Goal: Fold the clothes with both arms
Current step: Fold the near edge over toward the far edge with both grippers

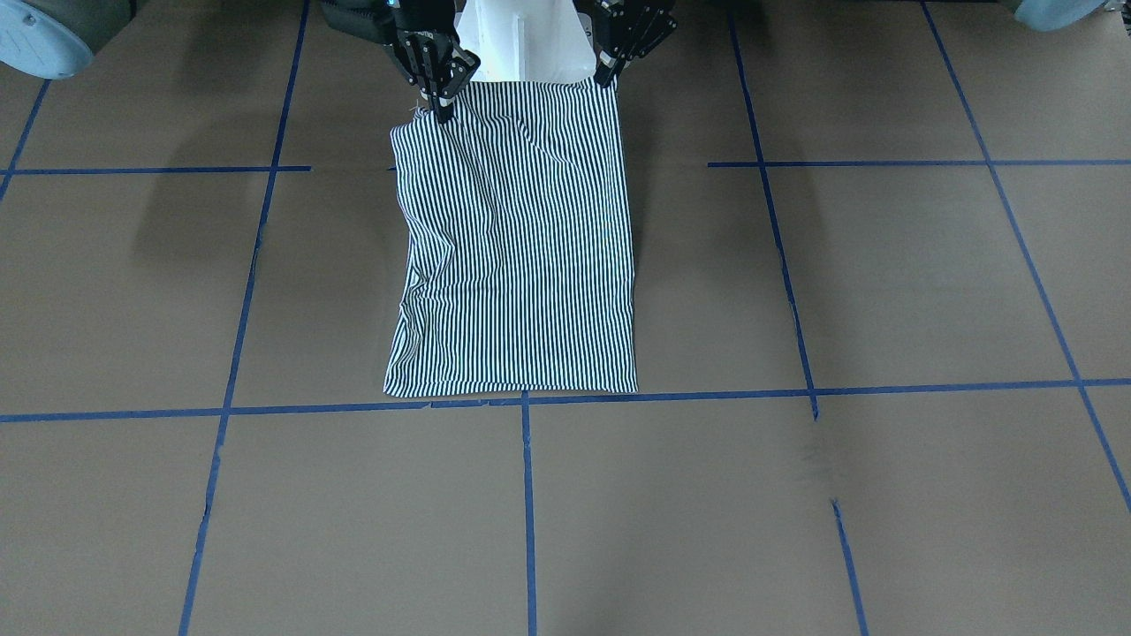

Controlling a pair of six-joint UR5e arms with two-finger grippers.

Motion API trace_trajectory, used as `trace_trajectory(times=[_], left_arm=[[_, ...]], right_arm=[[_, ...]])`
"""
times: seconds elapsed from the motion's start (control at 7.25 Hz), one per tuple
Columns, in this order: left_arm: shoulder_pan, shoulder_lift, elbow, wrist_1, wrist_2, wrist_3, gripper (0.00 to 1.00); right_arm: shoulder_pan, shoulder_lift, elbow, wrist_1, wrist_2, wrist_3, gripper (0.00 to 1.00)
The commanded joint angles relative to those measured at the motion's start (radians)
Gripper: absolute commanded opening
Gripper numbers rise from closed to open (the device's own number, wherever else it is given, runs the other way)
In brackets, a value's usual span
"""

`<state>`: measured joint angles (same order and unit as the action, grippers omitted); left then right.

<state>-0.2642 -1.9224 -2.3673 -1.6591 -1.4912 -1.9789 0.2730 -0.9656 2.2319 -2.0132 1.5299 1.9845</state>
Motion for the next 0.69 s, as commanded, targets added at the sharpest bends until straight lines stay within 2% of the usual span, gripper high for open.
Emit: trace_trajectory(times=[0.0,0.28,0.55], left_arm=[[-0.071,-0.081,0.122,0.009,-0.003,0.085,0.0],[-0.168,-0.121,0.222,0.002,-0.012,0.162,0.0],[-0.242,-0.188,0.372,-0.017,-0.032,0.21,0.0]], right_arm=[[0.056,0.022,-0.107,0.068,-0.004,-0.067,0.0],[0.145,0.042,-0.246,0.167,0.004,-0.093,0.0],[0.184,0.118,-0.433,0.249,0.004,-0.098,0.0]])
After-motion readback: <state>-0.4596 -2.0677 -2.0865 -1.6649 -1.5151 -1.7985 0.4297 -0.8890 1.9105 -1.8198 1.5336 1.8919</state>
